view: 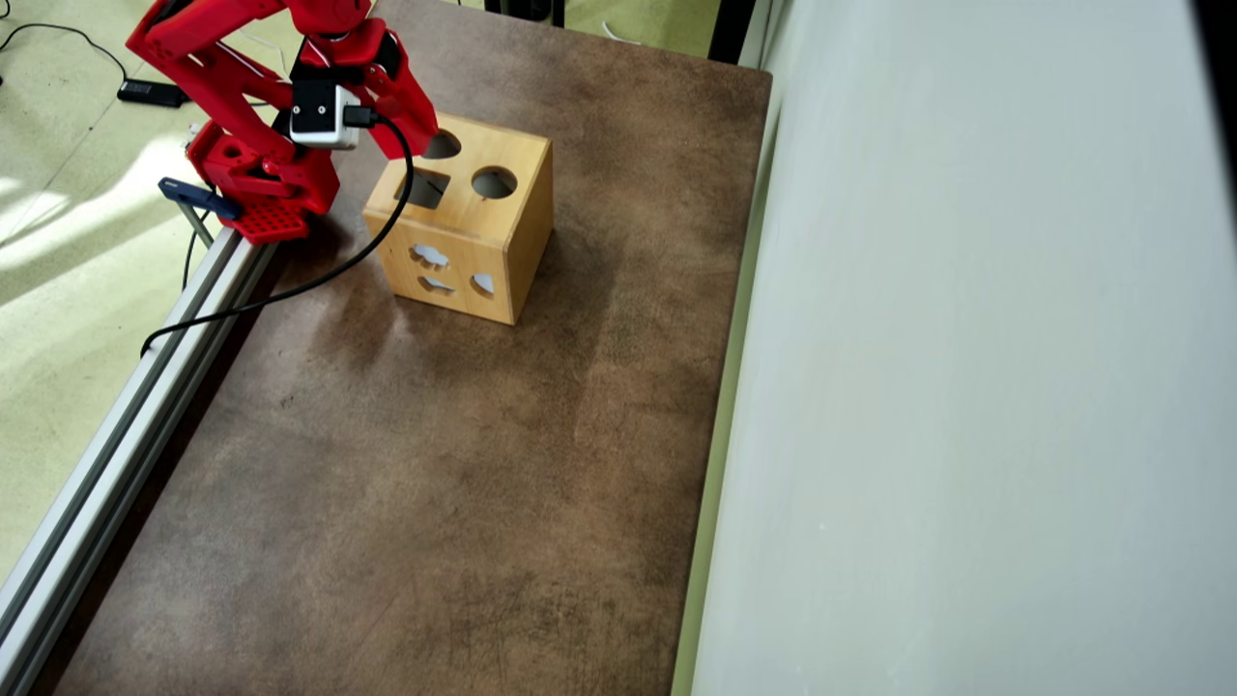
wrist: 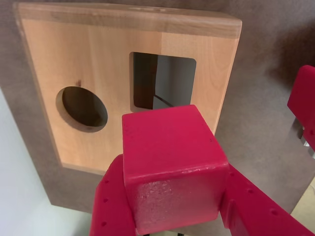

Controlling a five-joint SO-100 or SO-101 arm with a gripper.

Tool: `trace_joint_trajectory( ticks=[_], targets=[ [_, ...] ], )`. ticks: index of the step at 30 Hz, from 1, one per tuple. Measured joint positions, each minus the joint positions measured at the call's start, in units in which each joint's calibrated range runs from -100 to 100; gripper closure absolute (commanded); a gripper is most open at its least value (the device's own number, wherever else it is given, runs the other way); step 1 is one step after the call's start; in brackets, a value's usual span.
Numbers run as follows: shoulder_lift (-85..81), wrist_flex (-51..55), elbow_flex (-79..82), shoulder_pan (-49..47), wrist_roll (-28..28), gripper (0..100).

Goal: Pick and place the red cube on the square hole

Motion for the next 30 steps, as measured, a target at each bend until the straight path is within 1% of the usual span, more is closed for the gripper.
trace_joint_trajectory(
  ticks=[7, 12, 16, 30],
  targets=[
    [2.0, 0.0, 0.0, 0.1, 0.0, 93],
    [2.3, 0.0, 0.0, 4.2, 0.0, 93],
    [2.3, 0.0, 0.0, 5.3, 0.0, 93],
    [4.9, 0.0, 0.0, 5.3, 0.0, 93]
  ],
)
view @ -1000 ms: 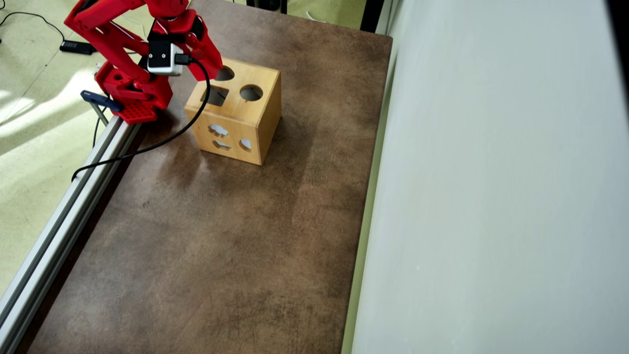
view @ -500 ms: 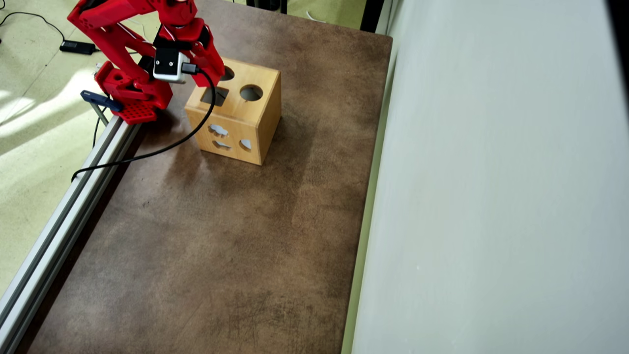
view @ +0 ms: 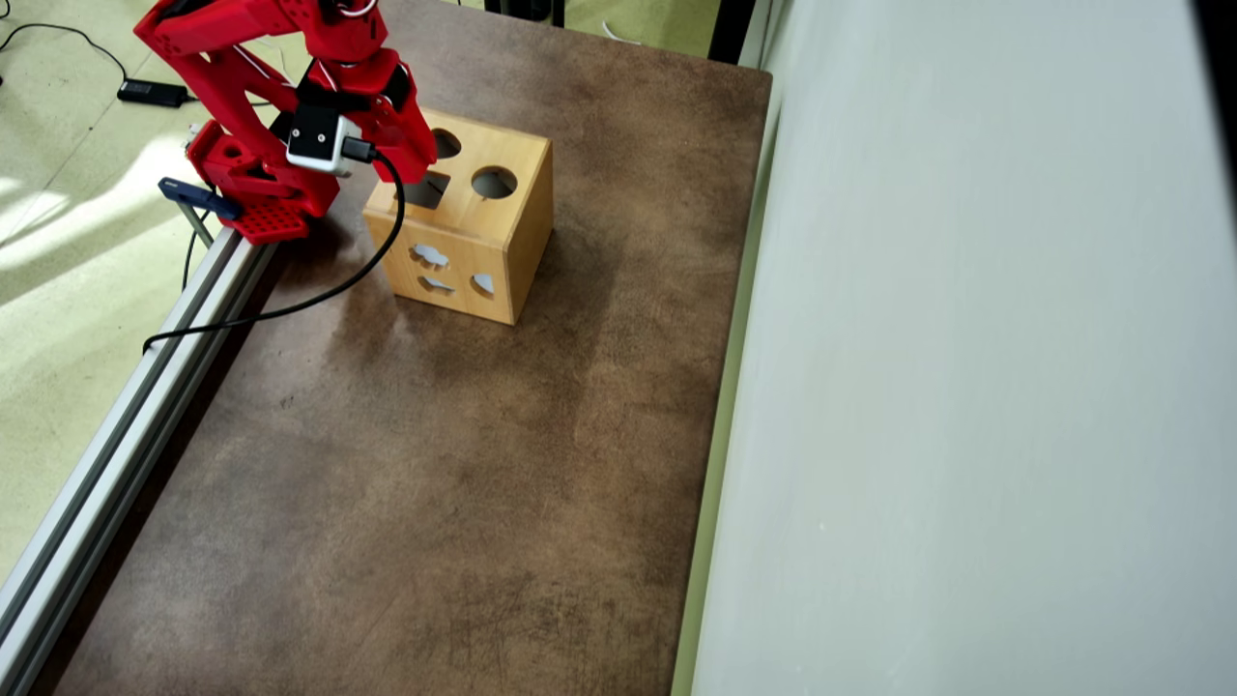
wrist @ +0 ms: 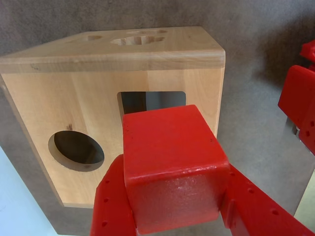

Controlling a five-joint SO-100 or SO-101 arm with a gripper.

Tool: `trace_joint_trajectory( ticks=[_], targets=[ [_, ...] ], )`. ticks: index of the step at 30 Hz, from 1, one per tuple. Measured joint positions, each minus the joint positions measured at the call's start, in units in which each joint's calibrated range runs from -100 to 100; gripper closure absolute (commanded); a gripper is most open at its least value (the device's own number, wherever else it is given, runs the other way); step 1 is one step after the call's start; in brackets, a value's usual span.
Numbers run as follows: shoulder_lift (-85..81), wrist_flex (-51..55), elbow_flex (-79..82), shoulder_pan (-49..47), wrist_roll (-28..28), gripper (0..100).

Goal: Pick and place the red cube on the square hole

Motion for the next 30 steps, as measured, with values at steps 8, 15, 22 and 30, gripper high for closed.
trace_joint_trajectory(
  ticks=[8, 15, 22, 30],
  targets=[
    [0.1, -2.9, 0.0, 0.0, 0.0, 93],
    [1.9, -3.1, 0.0, 0.0, 0.0, 93],
    [2.8, -3.1, 0.0, 0.0, 0.0, 93],
    [5.3, -3.1, 0.0, 0.0, 0.0, 93]
  ],
)
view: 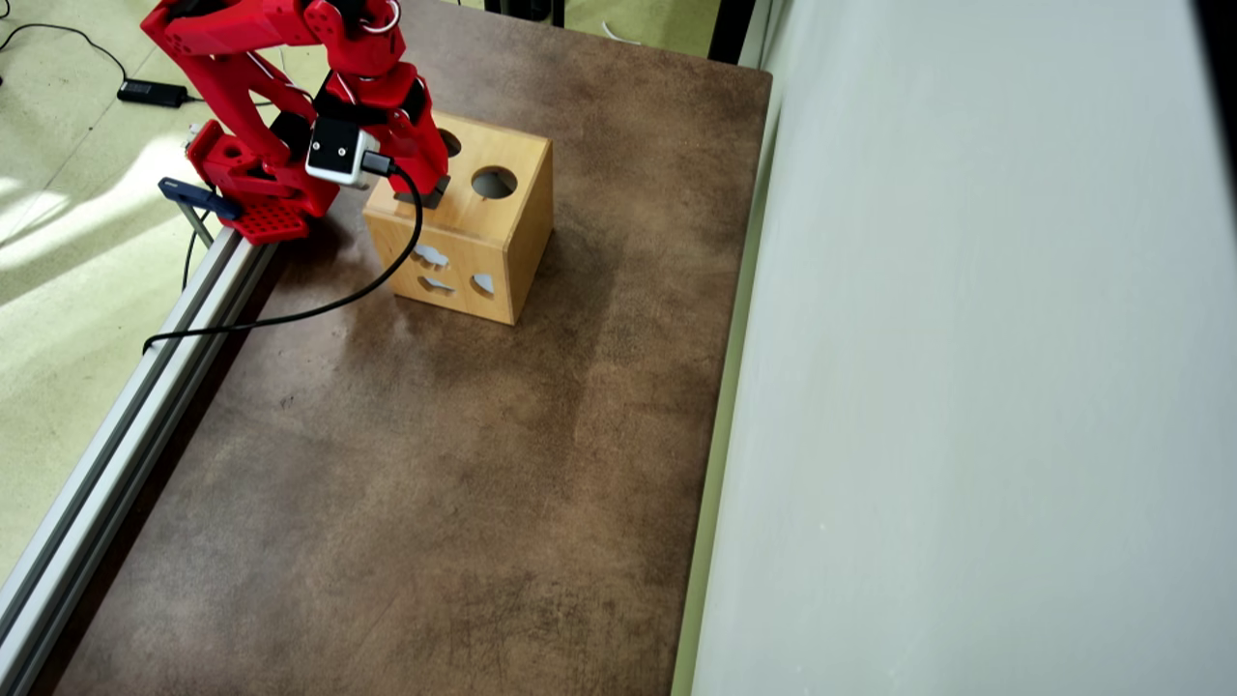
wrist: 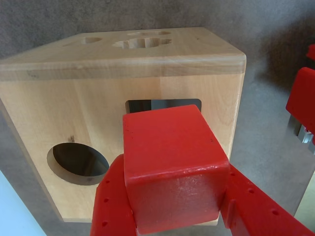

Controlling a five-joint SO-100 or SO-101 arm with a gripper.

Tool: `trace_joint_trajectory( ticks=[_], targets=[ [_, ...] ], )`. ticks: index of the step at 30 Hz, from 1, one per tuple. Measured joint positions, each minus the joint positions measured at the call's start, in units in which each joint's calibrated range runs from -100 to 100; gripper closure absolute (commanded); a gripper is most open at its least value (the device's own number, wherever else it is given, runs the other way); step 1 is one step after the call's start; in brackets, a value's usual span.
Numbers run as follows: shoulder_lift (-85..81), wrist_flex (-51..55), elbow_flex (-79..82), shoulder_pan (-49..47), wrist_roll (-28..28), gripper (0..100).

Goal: Pick and place the red cube on the square hole

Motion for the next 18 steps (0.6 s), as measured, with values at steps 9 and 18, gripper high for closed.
trace_joint_trajectory(
  ticks=[9, 18],
  targets=[
    [0.7, 0.0, 0.5, 0.0, 0.0, 93],
    [1.5, -0.1, 1.9, 0.0, 0.0, 93]
  ],
)
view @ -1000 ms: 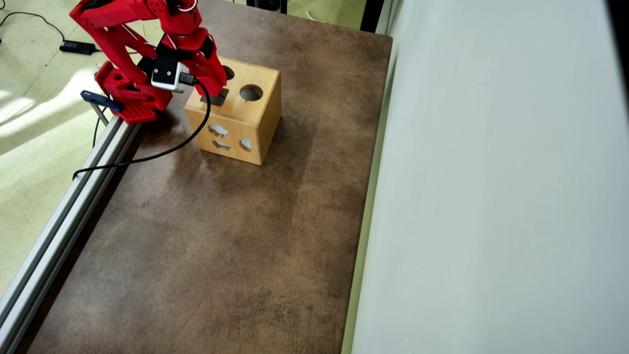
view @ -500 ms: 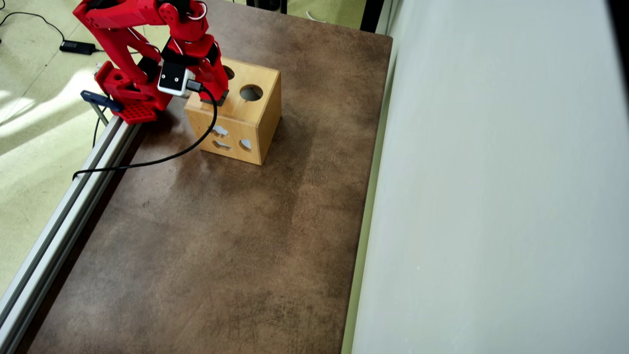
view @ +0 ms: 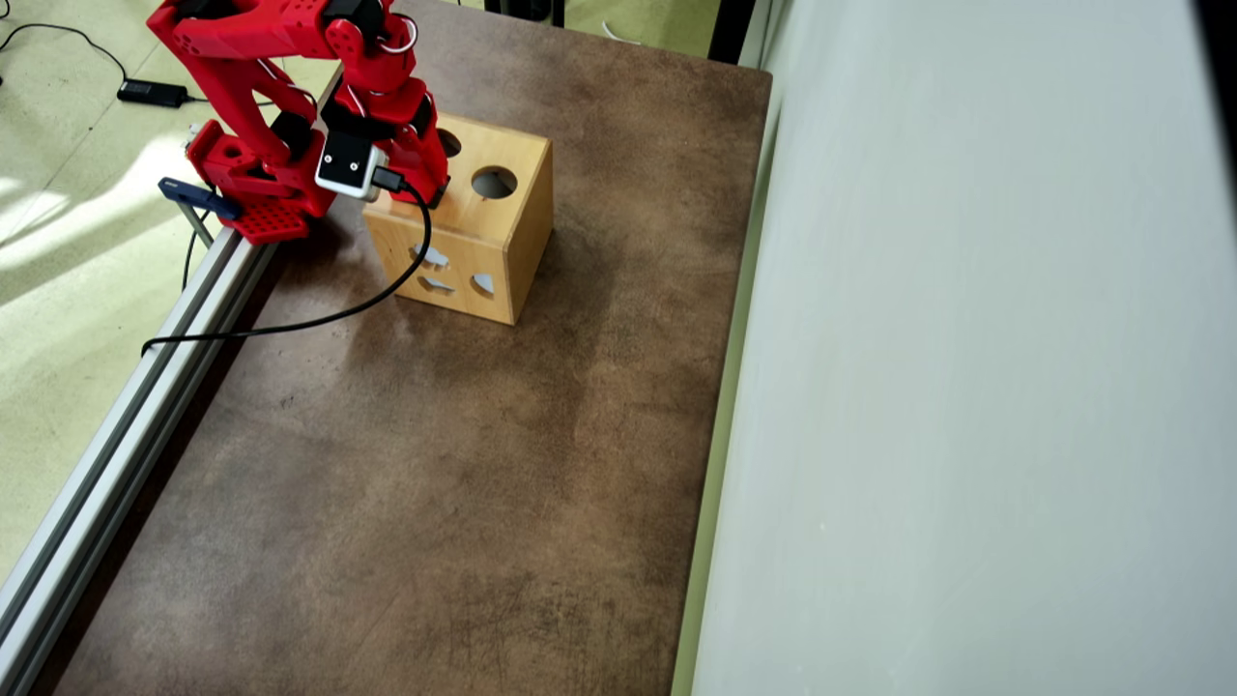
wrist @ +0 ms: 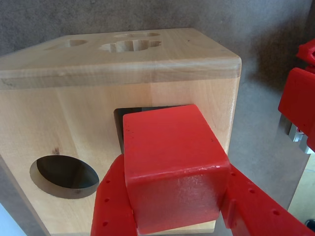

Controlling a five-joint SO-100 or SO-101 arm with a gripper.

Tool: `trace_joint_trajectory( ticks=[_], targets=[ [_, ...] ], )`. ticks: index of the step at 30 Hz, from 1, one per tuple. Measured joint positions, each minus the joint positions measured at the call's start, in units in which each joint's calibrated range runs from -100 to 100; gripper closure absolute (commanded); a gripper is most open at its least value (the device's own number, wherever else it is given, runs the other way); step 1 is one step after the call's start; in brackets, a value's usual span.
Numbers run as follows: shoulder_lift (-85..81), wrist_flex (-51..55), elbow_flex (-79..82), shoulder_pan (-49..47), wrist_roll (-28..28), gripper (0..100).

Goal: Pick and place the red cube on the square hole

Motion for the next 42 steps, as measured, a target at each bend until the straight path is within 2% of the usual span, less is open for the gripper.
trace_joint_trajectory(
  ticks=[34, 42],
  targets=[
    [2.5, -0.2, -0.2, -0.3, 0.0, 92],
    [2.5, -0.2, -0.2, -0.3, 0.0, 77]
  ],
)
